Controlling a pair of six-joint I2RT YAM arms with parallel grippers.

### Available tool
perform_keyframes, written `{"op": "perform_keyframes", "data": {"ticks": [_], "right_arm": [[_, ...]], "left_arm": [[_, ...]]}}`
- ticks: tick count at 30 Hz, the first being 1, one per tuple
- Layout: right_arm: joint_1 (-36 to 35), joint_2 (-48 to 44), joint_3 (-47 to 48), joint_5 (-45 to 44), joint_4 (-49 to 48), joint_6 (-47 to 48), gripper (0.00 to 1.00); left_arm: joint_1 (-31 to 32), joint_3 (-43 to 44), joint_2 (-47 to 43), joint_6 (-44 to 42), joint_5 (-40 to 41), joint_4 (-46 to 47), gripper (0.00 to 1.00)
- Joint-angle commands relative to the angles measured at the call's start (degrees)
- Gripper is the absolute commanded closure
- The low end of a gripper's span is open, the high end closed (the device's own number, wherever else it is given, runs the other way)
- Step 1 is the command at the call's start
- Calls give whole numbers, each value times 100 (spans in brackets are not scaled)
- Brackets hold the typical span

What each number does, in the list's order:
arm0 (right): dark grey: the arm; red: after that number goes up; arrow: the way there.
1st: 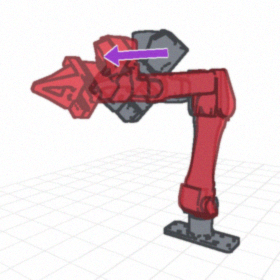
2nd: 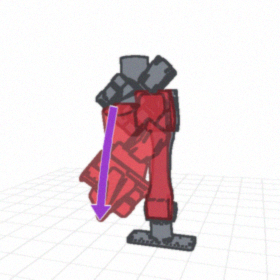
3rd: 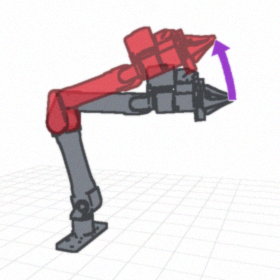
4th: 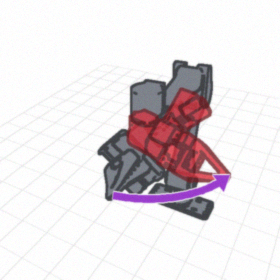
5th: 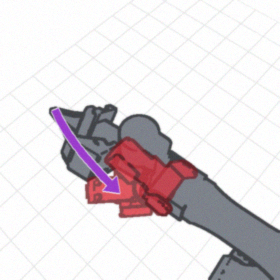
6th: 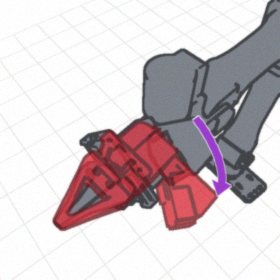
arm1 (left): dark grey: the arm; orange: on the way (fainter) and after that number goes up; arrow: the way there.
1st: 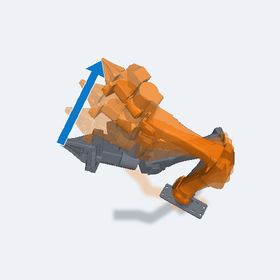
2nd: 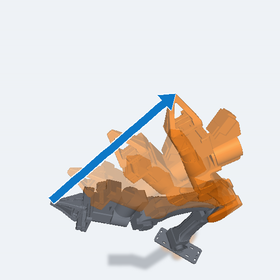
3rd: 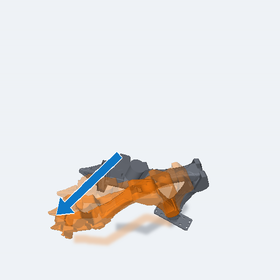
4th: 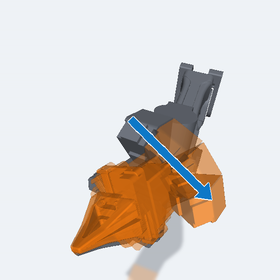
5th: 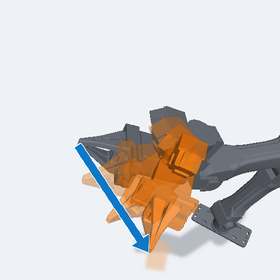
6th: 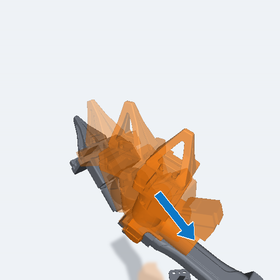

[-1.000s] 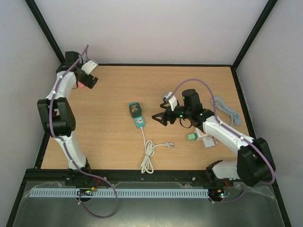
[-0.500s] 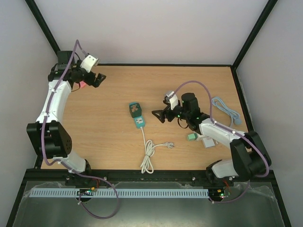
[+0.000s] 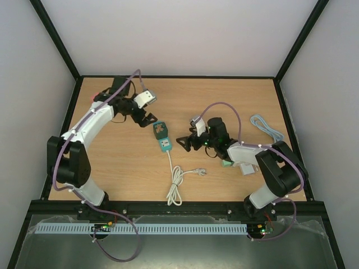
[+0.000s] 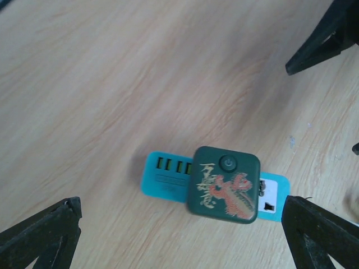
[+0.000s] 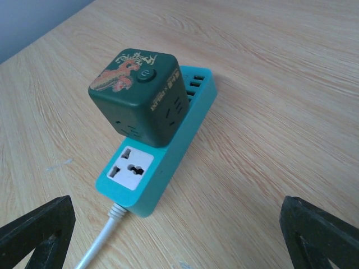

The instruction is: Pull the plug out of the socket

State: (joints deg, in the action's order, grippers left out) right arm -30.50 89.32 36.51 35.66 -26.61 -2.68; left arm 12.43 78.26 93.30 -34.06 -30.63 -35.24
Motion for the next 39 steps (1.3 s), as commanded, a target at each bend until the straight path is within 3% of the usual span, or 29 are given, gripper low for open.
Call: {"op": "perform_keyframes", "data": {"ticks": [1,15,26,34,39], "right_arm": [[-314,167,-188,-559,-991,-352,2],[-1060,1046,-167,-1157,-2131,-361,2],[-1349,1590,-115,-1460,-2596,-77,0],[-1567,1866,-24,-1871,-2716,32,5],[-1720,2048,54,-2199,-2784,219,10]], "left_arm": [[377,-231,214,-40,410,76,0],[817,-292,967,-622,830,73,1],[996,-500,1054,-342,733,385,24],[1058,-829,865,54,664,718,38],[1090,-964,773,284,508,834,42]]}}
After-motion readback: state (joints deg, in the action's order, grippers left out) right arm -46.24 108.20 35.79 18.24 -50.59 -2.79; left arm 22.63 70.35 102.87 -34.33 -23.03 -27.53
